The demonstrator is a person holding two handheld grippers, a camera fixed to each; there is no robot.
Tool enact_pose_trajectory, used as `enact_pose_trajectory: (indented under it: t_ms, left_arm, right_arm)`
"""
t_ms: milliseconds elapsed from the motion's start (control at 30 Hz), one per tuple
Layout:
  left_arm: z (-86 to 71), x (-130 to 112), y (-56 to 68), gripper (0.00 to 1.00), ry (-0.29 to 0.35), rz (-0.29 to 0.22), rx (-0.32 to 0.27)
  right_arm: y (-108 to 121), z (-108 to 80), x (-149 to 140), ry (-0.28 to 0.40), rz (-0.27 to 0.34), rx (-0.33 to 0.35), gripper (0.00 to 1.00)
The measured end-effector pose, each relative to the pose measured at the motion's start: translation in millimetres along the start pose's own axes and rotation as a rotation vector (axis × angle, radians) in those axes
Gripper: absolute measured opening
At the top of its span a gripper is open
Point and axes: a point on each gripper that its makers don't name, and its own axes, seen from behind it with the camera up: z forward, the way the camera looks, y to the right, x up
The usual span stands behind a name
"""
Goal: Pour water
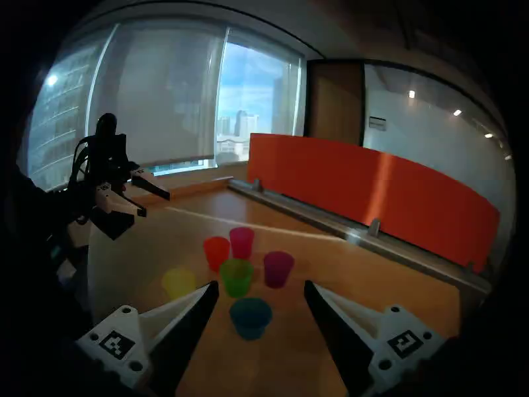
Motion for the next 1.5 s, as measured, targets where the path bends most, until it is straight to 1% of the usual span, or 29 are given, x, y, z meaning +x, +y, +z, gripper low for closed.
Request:
enact_pose_trajectory:
  t_ms: [367,667,1100,1500]
  left_arm:
    - [8.2,-28,4.6,0.98,-0.041,-0.006,-0.024]
    - [13.1,-43,4.6,0.98,-0.058,-0.014,-0.032]
    - [16.7,-49,-3.0,0.98,-0.068,-0.013,-0.024]
    - [26.9,-52,-7.8,0.98,-0.08,-0.002,-0.029]
  right_arm:
    - [3,9.8,-21,-0.038,0.005,-0.005,1.0]
    - [5,15.6,-34,-0.06,0.016,-0.007,1.0]
    - [2,25.4,-50,-0.089,0.013,0.0,1.0]
    - [-3,39.0,-69,-0.121,0.023,0.015,1.0]
